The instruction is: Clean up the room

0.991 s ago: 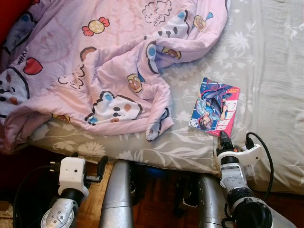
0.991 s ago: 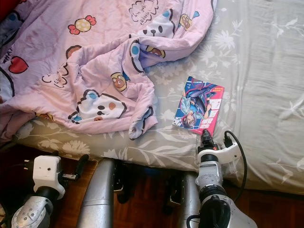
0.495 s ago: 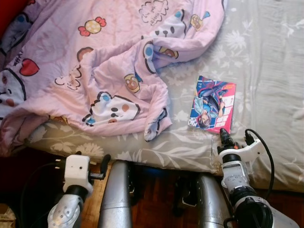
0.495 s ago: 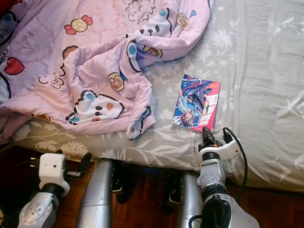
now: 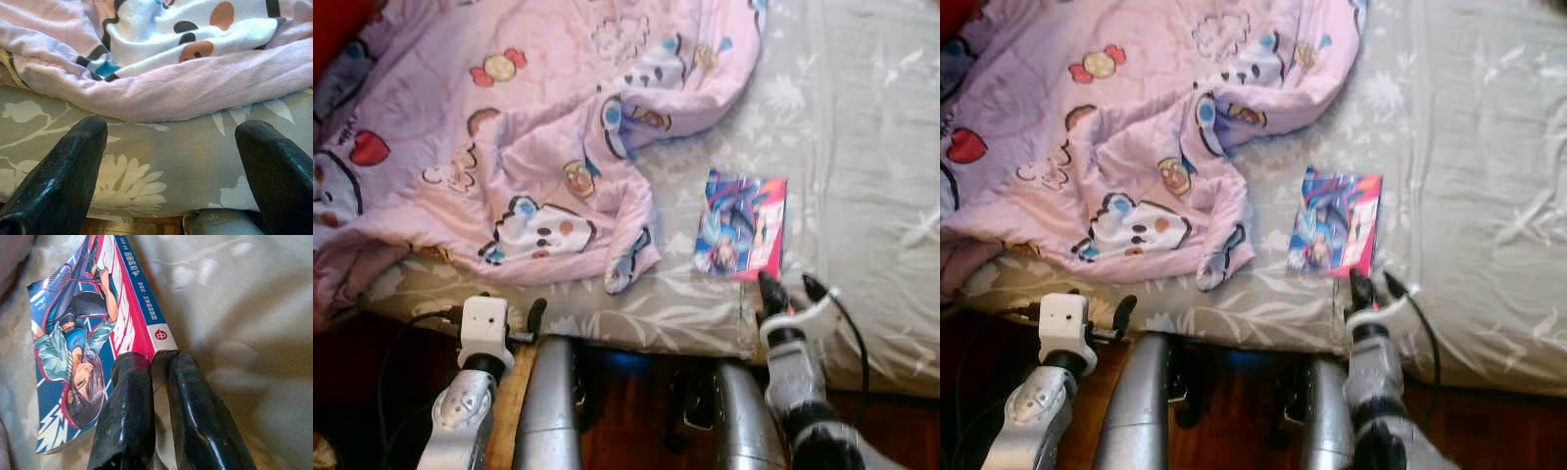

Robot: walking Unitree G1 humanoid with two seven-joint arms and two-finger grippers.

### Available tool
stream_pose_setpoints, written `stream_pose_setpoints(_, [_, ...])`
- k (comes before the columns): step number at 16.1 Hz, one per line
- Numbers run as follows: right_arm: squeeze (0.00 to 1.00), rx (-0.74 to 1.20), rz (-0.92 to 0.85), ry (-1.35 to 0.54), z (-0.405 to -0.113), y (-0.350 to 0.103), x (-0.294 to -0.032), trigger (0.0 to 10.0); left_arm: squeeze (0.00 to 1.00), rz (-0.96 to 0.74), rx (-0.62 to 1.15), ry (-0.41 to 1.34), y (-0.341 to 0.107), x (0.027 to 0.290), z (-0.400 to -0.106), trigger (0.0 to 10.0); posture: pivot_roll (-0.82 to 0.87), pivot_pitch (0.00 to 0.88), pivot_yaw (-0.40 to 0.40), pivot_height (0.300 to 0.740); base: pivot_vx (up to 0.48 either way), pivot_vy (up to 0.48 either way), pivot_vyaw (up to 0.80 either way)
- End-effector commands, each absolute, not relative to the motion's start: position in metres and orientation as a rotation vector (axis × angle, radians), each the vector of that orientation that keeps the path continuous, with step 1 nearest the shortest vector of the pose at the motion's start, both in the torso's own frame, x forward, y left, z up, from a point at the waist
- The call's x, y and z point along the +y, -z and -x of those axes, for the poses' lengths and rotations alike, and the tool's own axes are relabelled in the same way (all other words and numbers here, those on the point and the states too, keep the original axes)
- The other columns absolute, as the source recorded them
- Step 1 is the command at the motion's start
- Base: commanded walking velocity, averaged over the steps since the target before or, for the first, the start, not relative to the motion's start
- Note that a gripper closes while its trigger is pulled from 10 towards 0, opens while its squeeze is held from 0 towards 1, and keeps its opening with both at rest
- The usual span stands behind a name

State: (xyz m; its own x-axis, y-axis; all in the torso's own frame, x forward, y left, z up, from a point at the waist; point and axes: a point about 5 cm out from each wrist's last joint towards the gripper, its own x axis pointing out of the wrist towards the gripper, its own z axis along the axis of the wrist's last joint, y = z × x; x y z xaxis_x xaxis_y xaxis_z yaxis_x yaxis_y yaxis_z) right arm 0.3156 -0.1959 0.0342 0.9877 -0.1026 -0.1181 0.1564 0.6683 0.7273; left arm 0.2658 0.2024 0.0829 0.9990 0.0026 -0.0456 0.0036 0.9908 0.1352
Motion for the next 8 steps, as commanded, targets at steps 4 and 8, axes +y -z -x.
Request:
stream_pose_setpoints(4, [0.0,0.204,-0.796,0.261,-0.263,0.014,-0.206,10.0,0.0,-0.145,0.095,-0.014,-0.061,0.205,-0.266,10.0,0.24,0.352,-0.045,0.608,0.0,0.0,0.0])
stream_pose_setpoints(8, [1.0,0.201,-0.799,0.269,-0.259,0.015,-0.205,10.0,0.0,-0.154,0.094,-0.008,-0.057,0.205,-0.267,10.0,0.24,0.354,-0.044,0.608,0.0,0.0,0.0])
